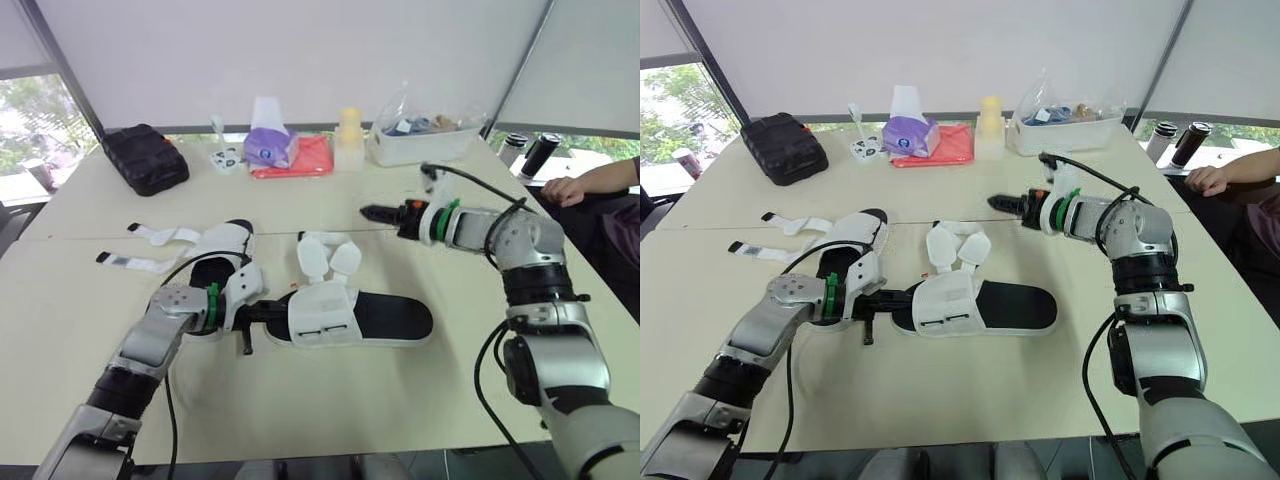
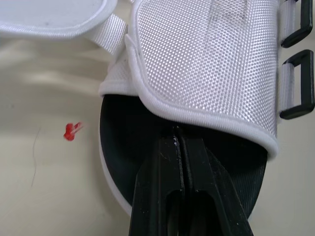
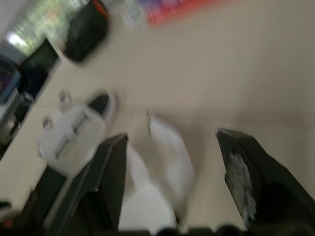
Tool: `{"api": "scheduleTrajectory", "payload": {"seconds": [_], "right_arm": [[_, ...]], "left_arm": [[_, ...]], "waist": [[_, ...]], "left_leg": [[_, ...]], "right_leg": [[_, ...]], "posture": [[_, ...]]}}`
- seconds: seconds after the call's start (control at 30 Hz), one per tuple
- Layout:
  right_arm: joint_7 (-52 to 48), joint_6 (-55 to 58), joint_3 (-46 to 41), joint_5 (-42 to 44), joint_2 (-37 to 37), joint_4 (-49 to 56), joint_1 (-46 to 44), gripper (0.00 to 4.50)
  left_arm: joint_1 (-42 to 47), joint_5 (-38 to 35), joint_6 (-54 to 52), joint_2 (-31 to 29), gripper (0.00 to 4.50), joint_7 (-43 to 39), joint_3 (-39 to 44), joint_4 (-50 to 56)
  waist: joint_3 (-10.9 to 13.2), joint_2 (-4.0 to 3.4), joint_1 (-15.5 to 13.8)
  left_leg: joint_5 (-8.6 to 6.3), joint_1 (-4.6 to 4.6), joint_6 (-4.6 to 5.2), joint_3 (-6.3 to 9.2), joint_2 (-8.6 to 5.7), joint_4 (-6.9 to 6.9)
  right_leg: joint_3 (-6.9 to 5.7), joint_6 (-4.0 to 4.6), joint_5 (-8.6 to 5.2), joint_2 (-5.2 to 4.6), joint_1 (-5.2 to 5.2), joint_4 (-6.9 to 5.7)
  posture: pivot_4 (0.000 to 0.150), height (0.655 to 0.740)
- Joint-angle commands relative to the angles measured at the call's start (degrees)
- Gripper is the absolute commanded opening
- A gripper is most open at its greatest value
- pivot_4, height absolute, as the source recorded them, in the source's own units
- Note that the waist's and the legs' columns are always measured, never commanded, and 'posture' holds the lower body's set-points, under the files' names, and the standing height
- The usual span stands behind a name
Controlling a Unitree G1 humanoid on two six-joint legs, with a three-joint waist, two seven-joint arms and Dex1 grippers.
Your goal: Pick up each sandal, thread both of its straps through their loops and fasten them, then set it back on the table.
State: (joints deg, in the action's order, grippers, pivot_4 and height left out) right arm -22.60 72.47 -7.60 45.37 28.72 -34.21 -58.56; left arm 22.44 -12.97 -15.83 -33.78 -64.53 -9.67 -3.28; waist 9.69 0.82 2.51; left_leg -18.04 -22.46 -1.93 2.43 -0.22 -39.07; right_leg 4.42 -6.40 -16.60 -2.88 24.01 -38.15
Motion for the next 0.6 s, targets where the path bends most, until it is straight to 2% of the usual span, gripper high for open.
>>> {"api": "scheduleTrajectory", "payload": {"seconds": [0.03, 0.3, 0.6], "right_arm": [[0.05, 8.53, -6.05, 2.24, 0.77, -1.9, -2.57, 3.05], [3.96, 15.19, -17.13, 1.57, -5.98, -7.59, -1.25, 3.05], [8.08, -4.62, -25.36, -0.74, -13.23, -22.52, -4.58, 3.05]], "left_arm": [[-2.51, 0.35, -1.52, -1.3, 0.0, 0.76, 0.16, 1.9], [-3.44, 0.15, -2.14, -1.41, 0.0, 1.93, 0.33, 3.44], [-3.12, 0.55, -1.79, -1.37, 0.0, 2.78, 0.44, 3.34]], "waist": [[0.0, 0.0, 0.01], [-0.02, -0.04, 0.19], [-0.02, -0.04, 0.26]], "left_leg": [[0.0, -0.03, 0.0, -0.01, 0.0, 0.01], [0.0, 0.0, 0.01, -0.13, 0.02, 0.03], [0.0, 0.0, 0.0, -0.24, 0.0, 0.02]], "right_leg": [[0.0, 0.0, 0.0, 0.0, 0.04, 0.0], [0.06, -0.01, 0.0, 0.19, 0.04, -0.03], [0.08, -0.02, 0.01, 0.18, 0.07, -0.05]], "posture": [[0.15, 0.74], [0.15, 0.74], [0.15, 0.74]]}}
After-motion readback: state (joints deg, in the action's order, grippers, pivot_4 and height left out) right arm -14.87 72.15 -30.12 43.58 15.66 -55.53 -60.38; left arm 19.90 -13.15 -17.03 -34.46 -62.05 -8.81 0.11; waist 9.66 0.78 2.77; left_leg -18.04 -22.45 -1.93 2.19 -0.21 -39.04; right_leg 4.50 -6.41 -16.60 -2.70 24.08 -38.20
